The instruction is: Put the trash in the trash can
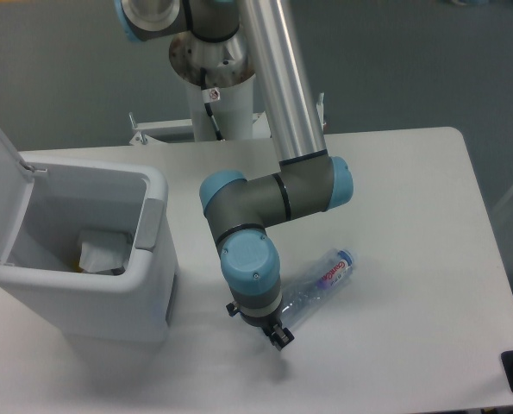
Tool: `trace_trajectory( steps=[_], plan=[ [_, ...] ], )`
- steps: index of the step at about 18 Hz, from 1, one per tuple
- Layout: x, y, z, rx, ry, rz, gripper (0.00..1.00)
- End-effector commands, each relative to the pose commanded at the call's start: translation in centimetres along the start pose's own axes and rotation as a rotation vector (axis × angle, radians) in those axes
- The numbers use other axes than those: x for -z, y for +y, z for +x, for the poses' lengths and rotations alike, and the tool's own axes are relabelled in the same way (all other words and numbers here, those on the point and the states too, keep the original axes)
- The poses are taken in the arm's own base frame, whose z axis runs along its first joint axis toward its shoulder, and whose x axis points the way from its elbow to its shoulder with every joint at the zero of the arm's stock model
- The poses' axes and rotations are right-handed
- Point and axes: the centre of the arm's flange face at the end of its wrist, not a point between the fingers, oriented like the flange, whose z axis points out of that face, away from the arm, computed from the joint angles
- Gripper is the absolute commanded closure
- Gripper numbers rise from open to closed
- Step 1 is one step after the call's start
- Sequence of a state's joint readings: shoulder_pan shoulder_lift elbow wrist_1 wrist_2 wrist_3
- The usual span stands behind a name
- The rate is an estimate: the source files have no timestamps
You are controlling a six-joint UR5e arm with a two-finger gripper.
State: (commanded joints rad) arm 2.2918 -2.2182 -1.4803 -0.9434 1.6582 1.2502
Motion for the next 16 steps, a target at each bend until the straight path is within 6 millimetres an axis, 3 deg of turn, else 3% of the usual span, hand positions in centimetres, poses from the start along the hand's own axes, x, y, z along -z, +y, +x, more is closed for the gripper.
trace_trajectory(
  steps=[6,8,16],
  plan=[
    [2.6,0.8,-1.2,0.018,-0.043,0.022,0.60],
    [4.3,2.8,-2.7,0.053,-0.067,0.039,0.60],
    [12.3,7.4,-7.3,0.224,-0.146,0.267,0.59]
  ],
)
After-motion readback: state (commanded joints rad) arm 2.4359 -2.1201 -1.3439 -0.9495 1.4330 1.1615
